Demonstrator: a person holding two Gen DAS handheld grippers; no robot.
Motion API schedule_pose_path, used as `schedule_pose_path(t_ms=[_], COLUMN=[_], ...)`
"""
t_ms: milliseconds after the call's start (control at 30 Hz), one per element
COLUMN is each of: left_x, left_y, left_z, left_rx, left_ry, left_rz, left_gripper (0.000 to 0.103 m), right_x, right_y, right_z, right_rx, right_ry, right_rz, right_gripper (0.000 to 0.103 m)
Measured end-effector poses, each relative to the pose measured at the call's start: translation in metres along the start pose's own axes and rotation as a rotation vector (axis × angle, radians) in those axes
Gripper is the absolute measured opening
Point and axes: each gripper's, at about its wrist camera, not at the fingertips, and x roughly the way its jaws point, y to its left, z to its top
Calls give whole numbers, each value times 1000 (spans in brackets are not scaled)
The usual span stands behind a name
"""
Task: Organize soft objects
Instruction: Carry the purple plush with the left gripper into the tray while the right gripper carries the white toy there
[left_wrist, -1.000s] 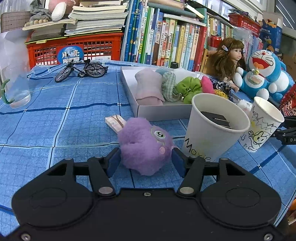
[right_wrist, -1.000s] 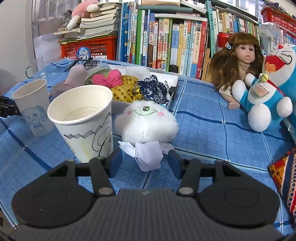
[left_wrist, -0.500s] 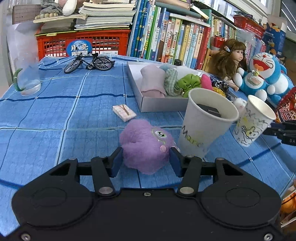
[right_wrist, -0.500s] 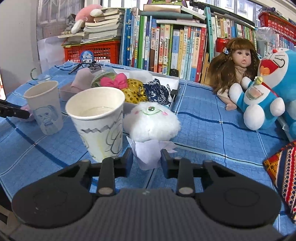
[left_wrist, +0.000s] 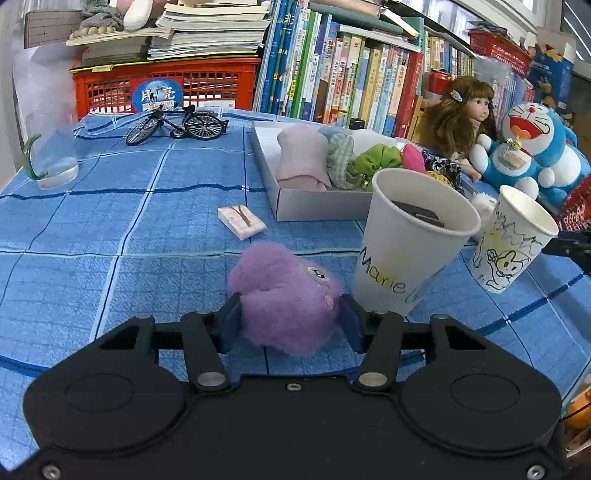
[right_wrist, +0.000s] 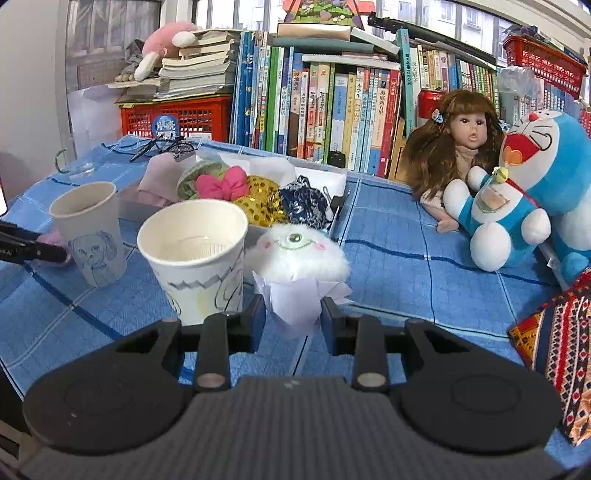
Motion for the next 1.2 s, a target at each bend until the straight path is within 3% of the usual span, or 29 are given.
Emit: schedule_pose_path(t_ms=[300,433,533,767,1067,1200], left_x=[-31,-37,-35,-6,53,83], left_y=[4,3,-1,-11,-7,-6], left_z=[49,78,99,143,191,205], left_rx=[25,19,16,12,-52,-47], left_ry=[-100,-130,-140,-127,-26,16], left_rz=[34,-1,-30,-45,-89,-76], left_gripper=[51,51,51,51,51,51], right_x=[-11,-10,1,21,77,107], right_y=[-5,-7,-8,-4,5,7], right_z=[40,64,83,129,171,182], right_rx=[37,59,94,107,139,164], right_ry=[-1,6,66,91,187,236], right_rz=[-58,-71,-106,-80,-38,-15], right_gripper=[37,37,37,37,37,37])
